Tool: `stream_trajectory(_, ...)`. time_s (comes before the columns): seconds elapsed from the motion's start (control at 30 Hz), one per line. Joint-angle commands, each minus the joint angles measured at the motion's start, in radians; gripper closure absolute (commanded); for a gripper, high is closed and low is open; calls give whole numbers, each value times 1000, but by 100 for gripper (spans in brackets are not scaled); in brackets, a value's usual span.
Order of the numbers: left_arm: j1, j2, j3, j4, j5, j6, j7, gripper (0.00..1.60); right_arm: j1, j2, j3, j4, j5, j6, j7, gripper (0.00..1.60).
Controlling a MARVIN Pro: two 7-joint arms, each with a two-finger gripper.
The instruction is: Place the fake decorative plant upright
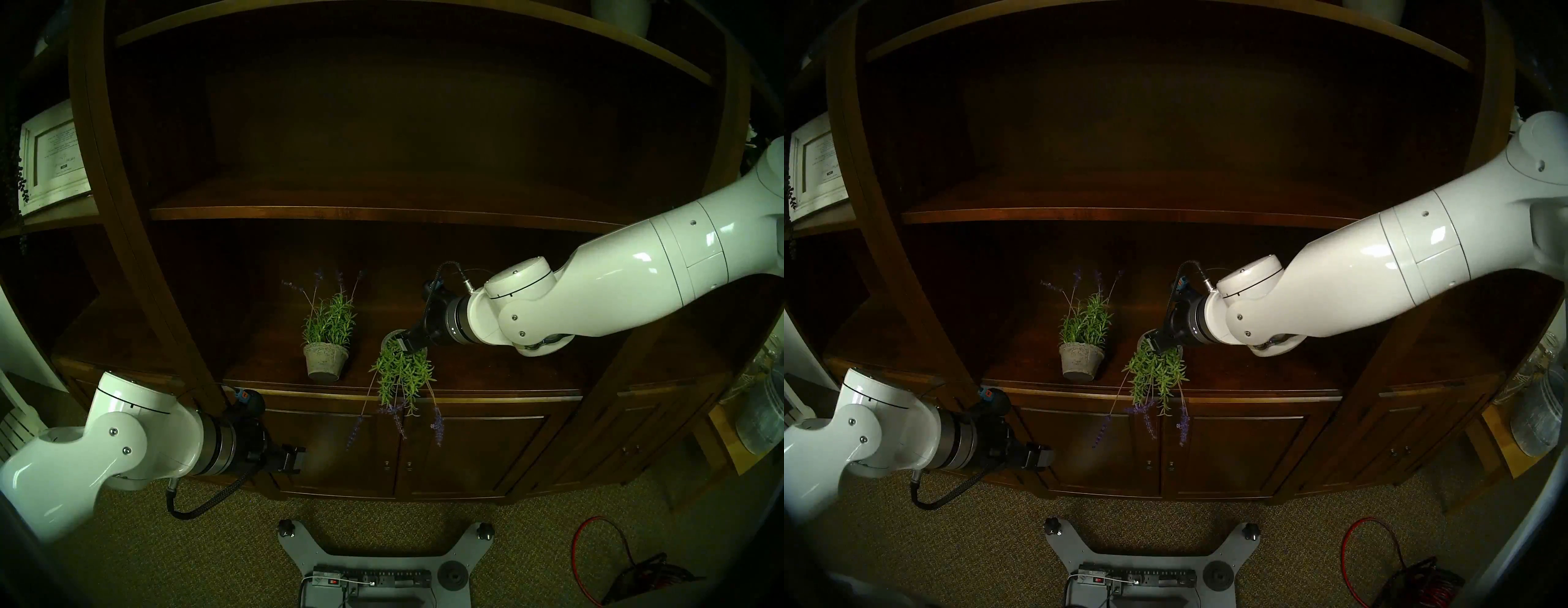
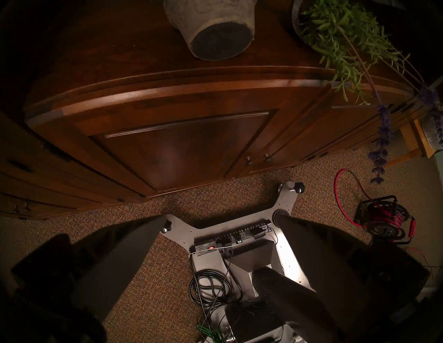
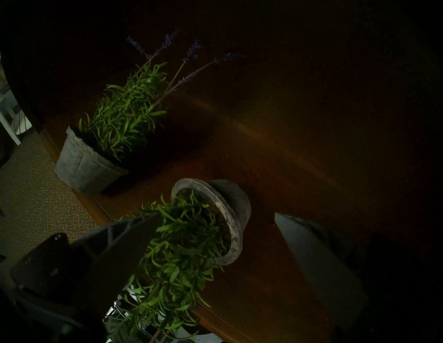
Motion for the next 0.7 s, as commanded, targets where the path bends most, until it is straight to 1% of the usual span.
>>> stream_trajectory(0.0, -7, 1, -13, -12, 0, -1, 0, 0, 12, 0, 21, 18, -10, -23, 3, 0)
stream_trajectory(0.3, -7, 1, -13, -12, 0, -1, 0, 0, 0, -14, 17, 31, -11, -28, 0, 0)
stream_trajectory(0.37, -7, 1, -13, -12, 0, -1, 0, 0, 2, -21, 17, 33, -6, -20, -9, 0)
stream_trajectory(0.43, -7, 1, -13, -12, 0, -1, 0, 0, 5, -36, 20, 42, 10, 2, -15, 0)
stream_trajectory(0.67, -7, 1, -13, -12, 0, -1, 0, 0, -9, -57, 26, 63, 22, 7, -17, 0)
